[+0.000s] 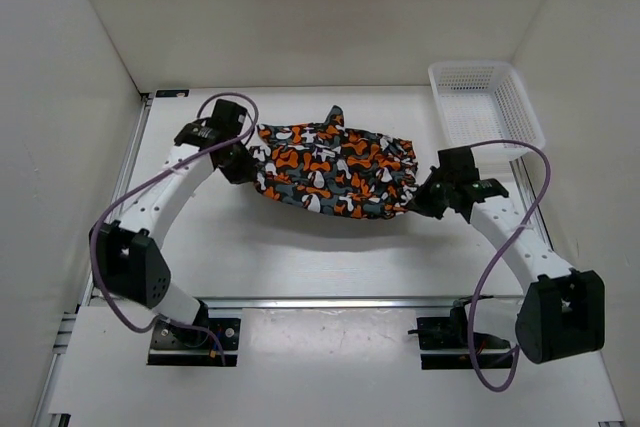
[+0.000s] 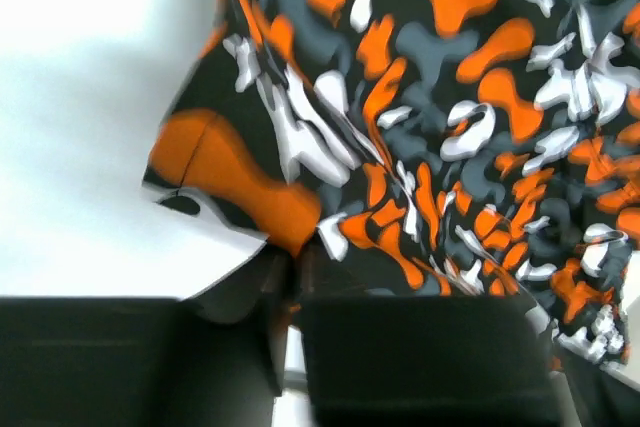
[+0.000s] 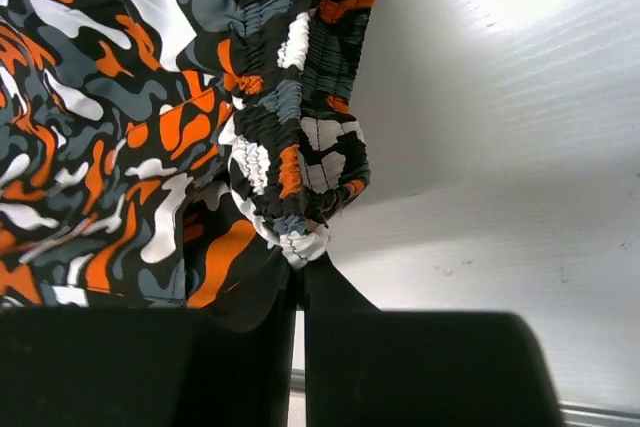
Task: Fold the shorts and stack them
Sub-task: Flatten the shorts out
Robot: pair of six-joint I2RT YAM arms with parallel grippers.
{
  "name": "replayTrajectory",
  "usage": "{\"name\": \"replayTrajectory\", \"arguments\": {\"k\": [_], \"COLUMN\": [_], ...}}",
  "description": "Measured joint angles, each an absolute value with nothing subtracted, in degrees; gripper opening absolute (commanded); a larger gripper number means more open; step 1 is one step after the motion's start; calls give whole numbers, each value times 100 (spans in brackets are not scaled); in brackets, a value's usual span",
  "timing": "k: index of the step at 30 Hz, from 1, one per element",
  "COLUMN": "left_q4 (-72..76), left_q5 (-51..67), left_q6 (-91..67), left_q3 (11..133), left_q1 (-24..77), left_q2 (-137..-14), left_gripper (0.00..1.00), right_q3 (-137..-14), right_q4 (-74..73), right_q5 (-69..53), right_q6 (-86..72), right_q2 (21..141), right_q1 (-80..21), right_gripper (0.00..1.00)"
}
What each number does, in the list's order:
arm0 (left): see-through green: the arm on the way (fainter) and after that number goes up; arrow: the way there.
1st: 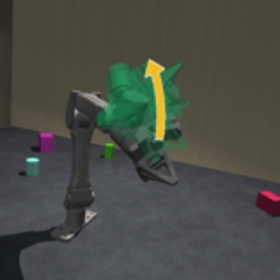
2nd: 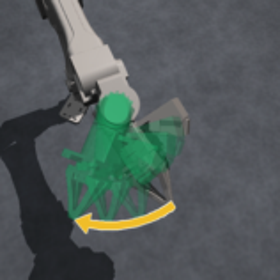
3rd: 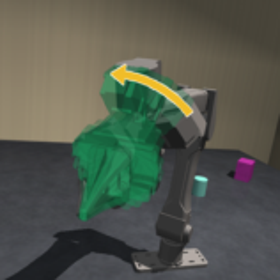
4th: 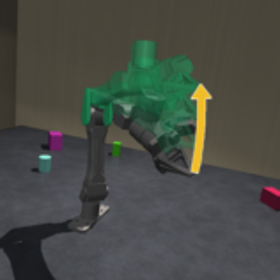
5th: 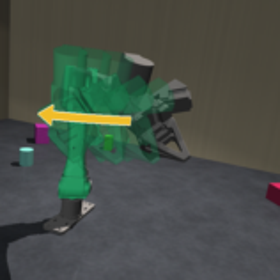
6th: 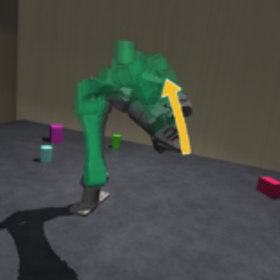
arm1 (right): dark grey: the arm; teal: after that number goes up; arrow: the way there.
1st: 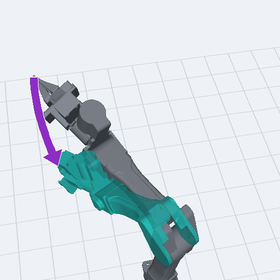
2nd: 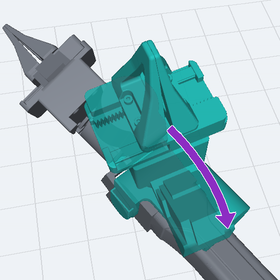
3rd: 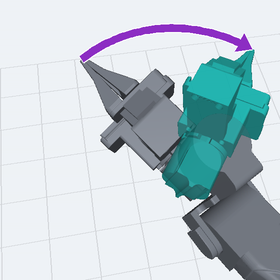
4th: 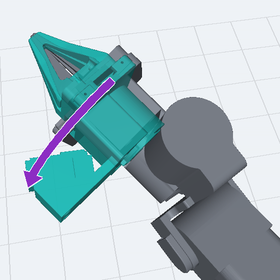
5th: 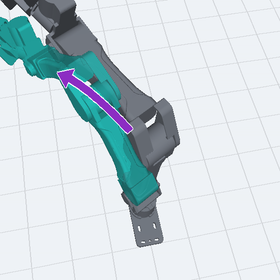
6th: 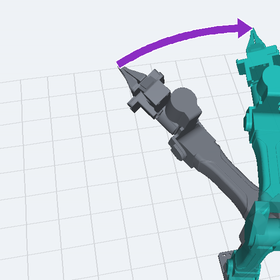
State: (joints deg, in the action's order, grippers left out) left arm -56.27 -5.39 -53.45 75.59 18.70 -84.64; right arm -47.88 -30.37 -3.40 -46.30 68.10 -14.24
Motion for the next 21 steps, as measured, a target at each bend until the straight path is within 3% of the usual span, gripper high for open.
{"name": "replayTrajectory", "arguments": {"k": [1,2,3,6,8,10,16,19,20,21], "left_q4": [-5634,-5645,-5640,-5675,-5638,-5684,-5878,-5953,-5986,-5992], "left_q5": [-552,-628,-692,-775,-788,-801,-1009,-1144,-1157,-1157], "left_q6": [-5269,-5179,-5098,-4923,-4801,-4729,-4578,-4547,-4554,-4532], "left_q3": [7780,7968,8130,8510,8641,8543,7647,7096,6921,6713], "left_q1": [1857,1848,1833,1754,1723,1697,1546,1396,1358,1341], "left_q2": [-8626,-8812,-9037,-9826,-10300,-10442,-8980,-7898,-7620,-7393], "left_gripper": [39,73,79,83,85,86,84,57,48,31], "right_q3": [-4827,-4895,-4956,-5186,-5323,-5384,-5352,-5306,-5262,-5201], "right_q4": [-3074,-3155,-3214,-3380,-3430,-3489,-3868,-4056,-4086,-4128], "right_q5": [-346,-316,-279,-139,-113,-60,110,220,259,290], "right_q6": [-4637,-4670,-4694,-4654,-4606,-4547,-4338,-4219,-4165,-4125], "right_q2": [6858,6971,7107,7719,8036,8108,7089,6383,6233,6097], "right_q1": [-1420,-1404,-1382,-1302,-1271,-1260,-1232,-1221,-1221,-1221], "right_gripper": [23,34,42,45,68,75,76,69,60,52]}}
